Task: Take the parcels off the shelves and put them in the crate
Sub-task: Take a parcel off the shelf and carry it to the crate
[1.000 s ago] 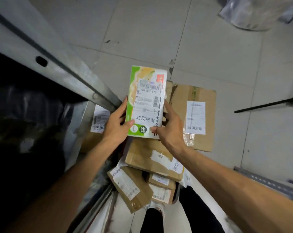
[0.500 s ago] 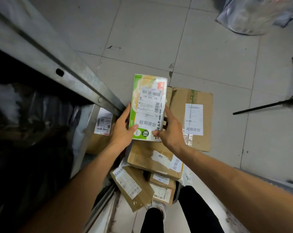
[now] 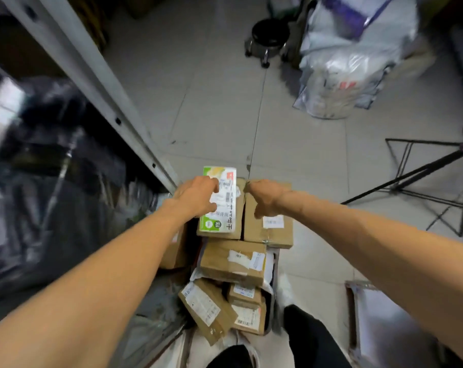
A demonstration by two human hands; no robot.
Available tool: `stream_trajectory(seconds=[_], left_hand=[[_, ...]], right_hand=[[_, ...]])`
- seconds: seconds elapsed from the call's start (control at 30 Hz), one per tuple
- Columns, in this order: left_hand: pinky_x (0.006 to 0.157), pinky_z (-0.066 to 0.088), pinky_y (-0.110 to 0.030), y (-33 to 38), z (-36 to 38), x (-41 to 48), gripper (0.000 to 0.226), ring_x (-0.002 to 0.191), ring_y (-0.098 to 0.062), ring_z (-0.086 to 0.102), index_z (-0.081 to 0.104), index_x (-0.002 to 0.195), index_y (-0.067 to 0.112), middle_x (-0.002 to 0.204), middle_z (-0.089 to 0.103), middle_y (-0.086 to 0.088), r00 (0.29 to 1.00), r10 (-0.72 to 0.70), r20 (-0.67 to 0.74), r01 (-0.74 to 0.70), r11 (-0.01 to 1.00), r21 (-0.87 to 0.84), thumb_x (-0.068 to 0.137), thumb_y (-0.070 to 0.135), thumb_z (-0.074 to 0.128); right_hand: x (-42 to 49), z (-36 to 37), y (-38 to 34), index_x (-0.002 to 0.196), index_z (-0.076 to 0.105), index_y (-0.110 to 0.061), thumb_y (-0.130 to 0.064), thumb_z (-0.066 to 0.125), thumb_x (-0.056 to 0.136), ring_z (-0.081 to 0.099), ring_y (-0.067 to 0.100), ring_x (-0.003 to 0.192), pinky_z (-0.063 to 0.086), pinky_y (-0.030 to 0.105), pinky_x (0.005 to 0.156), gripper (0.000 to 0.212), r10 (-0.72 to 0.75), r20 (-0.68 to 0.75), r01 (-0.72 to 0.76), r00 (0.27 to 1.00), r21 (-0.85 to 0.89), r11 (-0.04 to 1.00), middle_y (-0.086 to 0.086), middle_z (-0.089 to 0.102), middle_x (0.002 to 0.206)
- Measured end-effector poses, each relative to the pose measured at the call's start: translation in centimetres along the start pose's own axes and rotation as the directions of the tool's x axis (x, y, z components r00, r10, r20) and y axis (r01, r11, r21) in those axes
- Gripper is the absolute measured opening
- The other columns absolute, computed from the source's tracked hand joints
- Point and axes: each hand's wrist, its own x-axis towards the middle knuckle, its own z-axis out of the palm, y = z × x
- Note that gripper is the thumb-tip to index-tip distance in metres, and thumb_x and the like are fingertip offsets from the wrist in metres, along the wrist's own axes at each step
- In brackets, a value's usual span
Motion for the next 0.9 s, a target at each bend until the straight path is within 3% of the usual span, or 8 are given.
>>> stream_trajectory(seconds=[0.13, 0.27, 0.4, 0.57, 0.73, 0.83, 0.9], left_hand=[[0.085, 0.047, -0.033, 3.3, -7.1, -4.4, 0.04, 0.107, -0.024, 0.059, 0.057, 0.116, 0.023, 0.116, 0.062, 0.0, 0.998, 0.022, -0.058, -0.021, 0.999, 0.032, 0.079, 0.029, 0.07], [0.082, 0.047, -0.033, 6.0, -12.8, -10.5, 0.037, 0.105, -0.024, 0.059, 0.058, 0.111, 0.021, 0.114, 0.063, 0.0, 0.991, -0.005, -0.134, 0.01, 0.999, 0.039, 0.08, 0.035, 0.07], [0.08, 0.05, -0.034, 8.4, -16.3, -18.5, 0.035, 0.096, -0.02, 0.061, 0.061, 0.109, 0.021, 0.106, 0.065, 0.003, 0.962, -0.131, -0.238, 0.122, 0.991, -0.052, 0.08, 0.038, 0.07], [0.082, 0.054, -0.041, 10.9, -16.5, -29.8, 0.033, 0.091, -0.02, 0.062, 0.063, 0.099, 0.022, 0.1, 0.067, 0.001, 0.903, -0.299, -0.308, 0.251, 0.95, -0.186, 0.074, 0.041, 0.072], [0.083, 0.054, -0.04, 12.2, -14.5, -42.4, 0.031, 0.092, -0.02, 0.062, 0.063, 0.096, 0.028, 0.102, 0.066, 0.001, 0.831, -0.475, -0.291, 0.433, 0.879, -0.197, 0.071, 0.045, 0.072], [0.083, 0.054, -0.037, 12.7, -13.7, -50.4, 0.031, 0.093, -0.022, 0.063, 0.066, 0.097, 0.026, 0.102, 0.067, -0.001, 0.739, -0.591, -0.322, 0.534, 0.806, -0.253, 0.071, 0.042, 0.074], [0.081, 0.054, -0.035, 13.4, -12.4, -56.0, 0.032, 0.092, -0.022, 0.064, 0.067, 0.098, 0.023, 0.101, 0.069, -0.001, 0.669, -0.669, -0.323, 0.598, 0.743, -0.3, 0.072, 0.039, 0.074]], right_hand=[[-6.6, -5.9, -1.8, 0.13, 0.051, -0.008, -0.001, 0.067, 0.079, 0.059, 0.031, 0.108, 0.05, 0.033, 0.083, 0.054, -0.042, -0.06, 0.032, 0.997, -0.158, 0.987, 0.013, 0.059, 0.121], [-13.1, -11.2, -3.4, 0.131, 0.05, -0.008, -0.008, 0.072, 0.078, 0.06, 0.032, 0.107, 0.053, 0.037, 0.087, 0.057, -0.091, -0.128, 0.057, 0.988, -0.244, 0.968, 0.015, 0.06, 0.121], [-20.0, -15.0, -5.8, 0.132, 0.05, -0.007, -0.017, 0.077, 0.078, 0.06, 0.033, 0.103, 0.05, 0.034, 0.077, 0.062, -0.206, -0.173, 0.142, 0.963, -0.324, 0.935, 0.016, 0.059, 0.117], [-27.5, -15.4, -10.6, 0.14, 0.041, -0.011, -0.022, 0.083, 0.073, 0.06, 0.03, 0.105, 0.051, 0.038, 0.088, 0.079, -0.344, -0.074, 0.281, 0.936, -0.431, 0.857, 0.014, 0.058, 0.121], [-35.0, -11.5, -17.7, 0.125, 0.055, -0.007, -0.029, 0.078, 0.077, 0.061, 0.03, 0.099, 0.053, 0.041, 0.086, 0.057, -0.566, -0.041, 0.477, 0.824, -0.489, 0.73, 0.015, 0.062, 0.115], [-39.1, -8.4, -22.4, 0.124, 0.055, -0.009, -0.032, 0.077, 0.077, 0.061, 0.029, 0.102, 0.052, 0.042, 0.087, 0.057, -0.673, -0.011, 0.577, 0.74, -0.504, 0.643, 0.012, 0.062, 0.117], [-42.2, -5.8, -25.4, 0.129, 0.052, -0.01, -0.032, 0.075, 0.078, 0.056, 0.028, 0.109, 0.048, 0.036, 0.09, 0.06, -0.736, 0.025, 0.642, 0.677, -0.508, 0.574, 0.011, 0.058, 0.123]])
